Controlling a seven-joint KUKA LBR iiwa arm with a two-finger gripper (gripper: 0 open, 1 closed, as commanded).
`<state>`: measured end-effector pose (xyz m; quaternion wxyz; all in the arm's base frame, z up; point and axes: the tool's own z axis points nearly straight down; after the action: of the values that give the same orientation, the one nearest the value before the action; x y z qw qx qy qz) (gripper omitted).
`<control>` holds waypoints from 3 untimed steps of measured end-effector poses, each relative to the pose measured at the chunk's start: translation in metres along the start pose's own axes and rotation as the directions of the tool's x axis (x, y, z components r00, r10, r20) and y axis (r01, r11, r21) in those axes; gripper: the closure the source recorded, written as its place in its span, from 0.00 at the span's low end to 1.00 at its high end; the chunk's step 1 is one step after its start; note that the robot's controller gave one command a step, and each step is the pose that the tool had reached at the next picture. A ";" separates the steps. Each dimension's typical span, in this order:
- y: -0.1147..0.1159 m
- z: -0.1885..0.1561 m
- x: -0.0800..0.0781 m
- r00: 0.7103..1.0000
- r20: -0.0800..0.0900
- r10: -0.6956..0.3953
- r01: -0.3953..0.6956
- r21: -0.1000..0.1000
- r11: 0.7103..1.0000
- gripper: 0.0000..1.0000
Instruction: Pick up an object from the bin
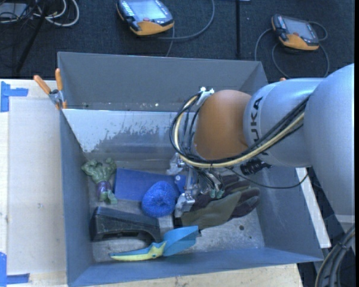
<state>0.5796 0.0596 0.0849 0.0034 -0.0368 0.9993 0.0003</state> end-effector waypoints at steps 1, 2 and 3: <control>-0.004 -0.015 0.005 0.998 -0.006 0.060 -0.060 0.000 0.998 0.00; 0.014 0.003 -0.004 0.988 -0.001 -0.156 0.156 0.004 0.988 0.00; 0.007 0.006 -0.002 0.999 0.004 -0.051 0.051 -0.009 0.999 1.00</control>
Offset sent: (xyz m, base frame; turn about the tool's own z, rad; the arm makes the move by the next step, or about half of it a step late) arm 0.0032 0.0281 -0.0149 -0.2106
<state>0.5813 0.0665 0.0793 0.0049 -0.0623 0.9980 0.0048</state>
